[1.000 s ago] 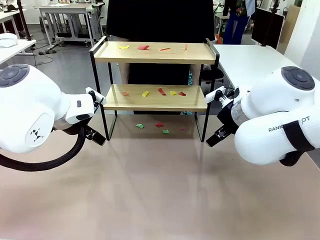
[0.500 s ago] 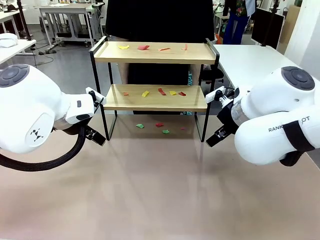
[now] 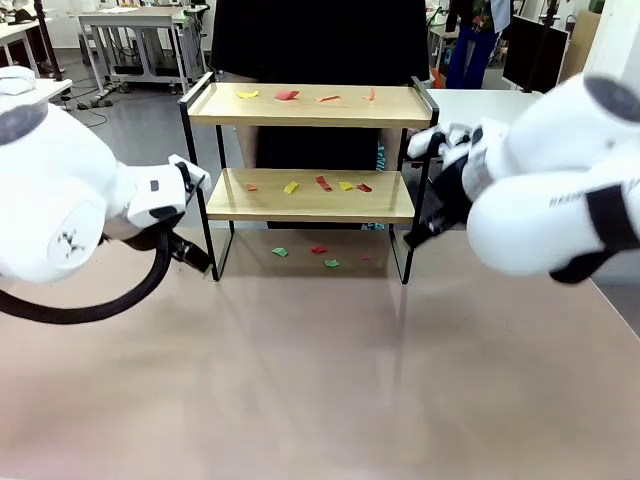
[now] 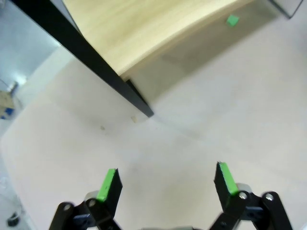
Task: Clean the shelf.
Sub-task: Pick up the Duster handed by the human.
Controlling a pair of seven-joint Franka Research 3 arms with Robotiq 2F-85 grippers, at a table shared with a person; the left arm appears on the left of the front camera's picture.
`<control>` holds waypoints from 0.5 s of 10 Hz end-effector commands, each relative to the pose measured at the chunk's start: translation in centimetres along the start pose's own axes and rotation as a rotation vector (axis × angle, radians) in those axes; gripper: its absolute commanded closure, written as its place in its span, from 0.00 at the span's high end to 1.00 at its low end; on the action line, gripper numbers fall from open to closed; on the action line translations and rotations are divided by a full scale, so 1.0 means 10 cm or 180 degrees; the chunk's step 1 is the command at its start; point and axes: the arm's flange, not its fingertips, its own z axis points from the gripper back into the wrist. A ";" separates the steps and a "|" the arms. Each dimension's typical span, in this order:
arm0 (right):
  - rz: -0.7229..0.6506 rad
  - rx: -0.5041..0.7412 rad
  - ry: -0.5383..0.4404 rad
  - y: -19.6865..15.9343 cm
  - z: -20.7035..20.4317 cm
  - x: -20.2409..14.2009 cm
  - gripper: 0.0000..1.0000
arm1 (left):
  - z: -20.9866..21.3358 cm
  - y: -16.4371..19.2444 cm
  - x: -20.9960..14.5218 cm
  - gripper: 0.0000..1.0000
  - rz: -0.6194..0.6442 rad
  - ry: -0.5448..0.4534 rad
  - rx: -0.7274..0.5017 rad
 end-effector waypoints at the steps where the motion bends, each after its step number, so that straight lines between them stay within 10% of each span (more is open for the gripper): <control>1: 0.0008 0.0264 -0.0101 -0.43 0.37 0.15 1.00 | 0.47 0.45 0.28 1.00 -0.0198 0.0129 -0.0400; 5: 0.0477 0.0863 -0.0130 -1.43 0.81 0.20 1.00 | 0.92 1.26 0.63 1.00 -0.1005 0.0282 -0.1162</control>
